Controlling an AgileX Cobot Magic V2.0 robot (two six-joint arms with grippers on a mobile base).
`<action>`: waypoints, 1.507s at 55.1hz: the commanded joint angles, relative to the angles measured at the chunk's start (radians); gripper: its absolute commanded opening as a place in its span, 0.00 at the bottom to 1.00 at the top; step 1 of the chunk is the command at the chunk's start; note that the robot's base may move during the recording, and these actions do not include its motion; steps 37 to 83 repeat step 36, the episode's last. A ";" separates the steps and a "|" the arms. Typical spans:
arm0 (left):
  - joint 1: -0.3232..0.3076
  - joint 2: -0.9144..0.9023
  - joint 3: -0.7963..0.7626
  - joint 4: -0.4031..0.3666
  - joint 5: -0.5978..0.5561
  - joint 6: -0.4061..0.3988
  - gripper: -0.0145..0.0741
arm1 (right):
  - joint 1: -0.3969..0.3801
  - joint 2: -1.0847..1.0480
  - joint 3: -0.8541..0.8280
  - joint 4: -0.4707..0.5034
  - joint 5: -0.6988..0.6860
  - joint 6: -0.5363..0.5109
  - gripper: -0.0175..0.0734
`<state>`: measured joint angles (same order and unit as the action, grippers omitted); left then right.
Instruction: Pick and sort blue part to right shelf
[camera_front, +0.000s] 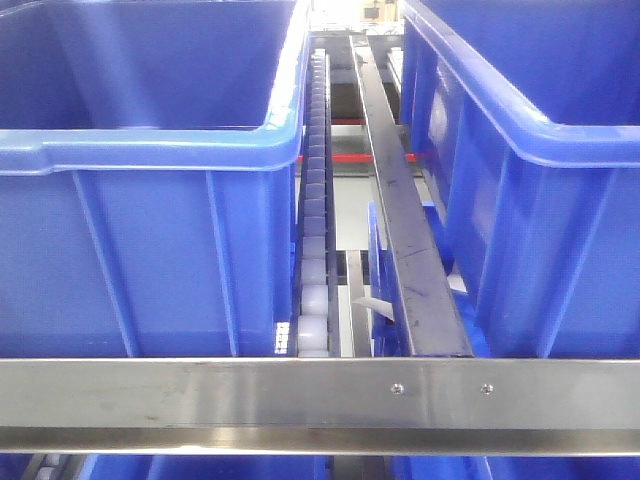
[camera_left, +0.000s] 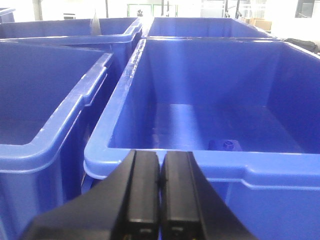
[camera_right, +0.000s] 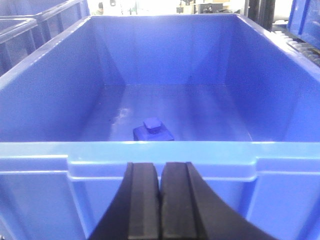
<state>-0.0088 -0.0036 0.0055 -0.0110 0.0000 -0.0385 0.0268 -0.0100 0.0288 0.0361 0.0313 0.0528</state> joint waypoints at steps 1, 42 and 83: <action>-0.002 -0.023 0.030 -0.009 -0.086 -0.001 0.30 | -0.006 -0.019 -0.007 0.004 -0.081 -0.009 0.23; 0.002 -0.023 0.030 -0.009 -0.086 -0.001 0.30 | -0.006 -0.019 -0.007 0.004 -0.081 -0.009 0.23; 0.002 -0.023 0.030 -0.009 -0.086 -0.001 0.30 | -0.006 -0.019 -0.007 0.004 -0.081 -0.009 0.23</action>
